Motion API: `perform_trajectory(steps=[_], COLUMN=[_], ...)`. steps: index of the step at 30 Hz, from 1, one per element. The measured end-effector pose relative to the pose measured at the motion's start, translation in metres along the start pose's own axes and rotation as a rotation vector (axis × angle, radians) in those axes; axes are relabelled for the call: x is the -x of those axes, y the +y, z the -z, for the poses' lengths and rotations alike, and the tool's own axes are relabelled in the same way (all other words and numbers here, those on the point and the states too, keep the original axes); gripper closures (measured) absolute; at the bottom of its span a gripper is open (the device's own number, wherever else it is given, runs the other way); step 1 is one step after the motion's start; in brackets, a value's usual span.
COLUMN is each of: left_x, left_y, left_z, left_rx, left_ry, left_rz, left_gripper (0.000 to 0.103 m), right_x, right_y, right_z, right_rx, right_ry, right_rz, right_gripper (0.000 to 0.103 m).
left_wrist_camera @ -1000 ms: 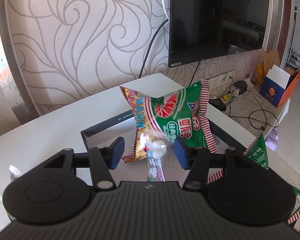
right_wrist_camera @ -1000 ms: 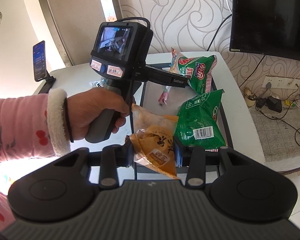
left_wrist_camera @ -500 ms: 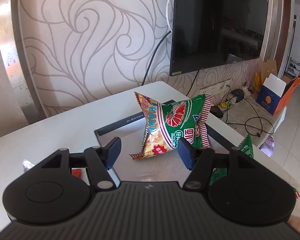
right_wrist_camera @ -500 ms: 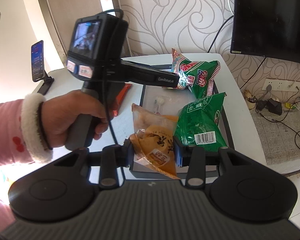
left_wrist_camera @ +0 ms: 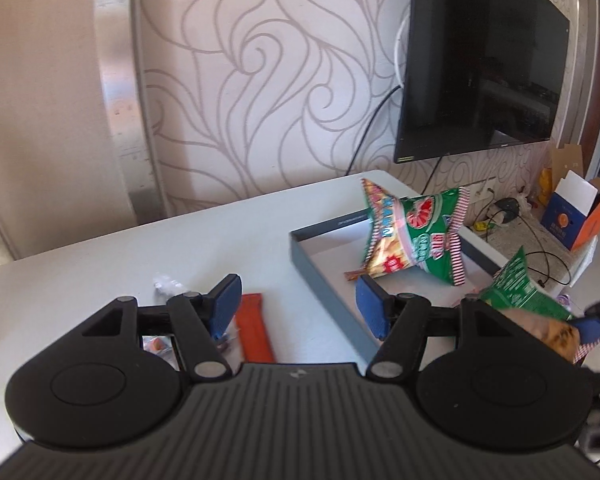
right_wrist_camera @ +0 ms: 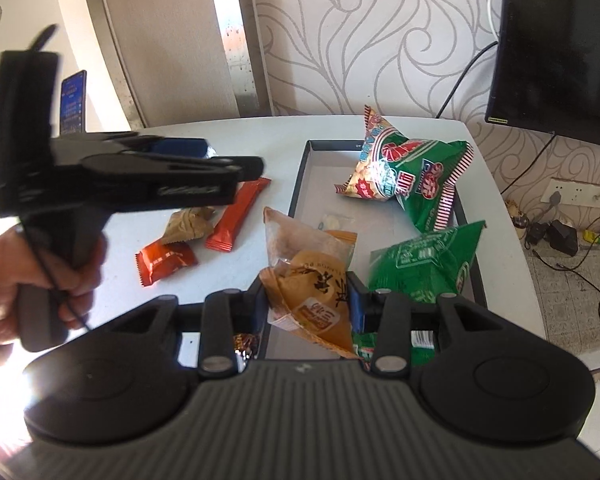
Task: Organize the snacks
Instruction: 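Lower the pastry bag into the dark box and open right gripper, then move both grippers back toward the remaining snacks on the table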
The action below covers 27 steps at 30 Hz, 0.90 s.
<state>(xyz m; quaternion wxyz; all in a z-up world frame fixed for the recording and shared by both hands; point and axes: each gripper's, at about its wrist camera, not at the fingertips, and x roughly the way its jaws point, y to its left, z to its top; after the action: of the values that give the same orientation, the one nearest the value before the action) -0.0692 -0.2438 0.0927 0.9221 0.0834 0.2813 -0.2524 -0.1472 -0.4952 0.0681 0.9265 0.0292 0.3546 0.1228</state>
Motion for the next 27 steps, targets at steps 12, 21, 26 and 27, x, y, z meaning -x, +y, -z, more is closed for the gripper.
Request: perform_trajectory(steps=[12, 21, 26, 27], left_x=[0.035, 0.054, 0.063, 0.062], left_y=[0.036, 0.053, 0.058, 0.058], left_z=[0.025, 0.049, 0.076, 0.081], left_rx=[0.044, 0.066, 0.062, 0.063], left_ry=[0.013, 0.023, 0.047, 0.056], left_rz=[-0.091, -0.12, -0.1, -0.094], left_gripper=[0.034, 0.031, 0.031, 0.031], right_x=[-0.046, -0.04, -0.019, -0.016], right_y=[0.011, 0.009, 0.014, 0.017], right_z=[-0.003, 0.0, 0.0, 0.001], right_rx=[0.114, 0.083, 0.067, 0.074], right_ry=[0.066, 0.034, -0.035, -0.043], right_rz=[0.078, 0.087, 0.059, 0.047], right_gripper=[0.06, 0.042, 0.042, 0.042])
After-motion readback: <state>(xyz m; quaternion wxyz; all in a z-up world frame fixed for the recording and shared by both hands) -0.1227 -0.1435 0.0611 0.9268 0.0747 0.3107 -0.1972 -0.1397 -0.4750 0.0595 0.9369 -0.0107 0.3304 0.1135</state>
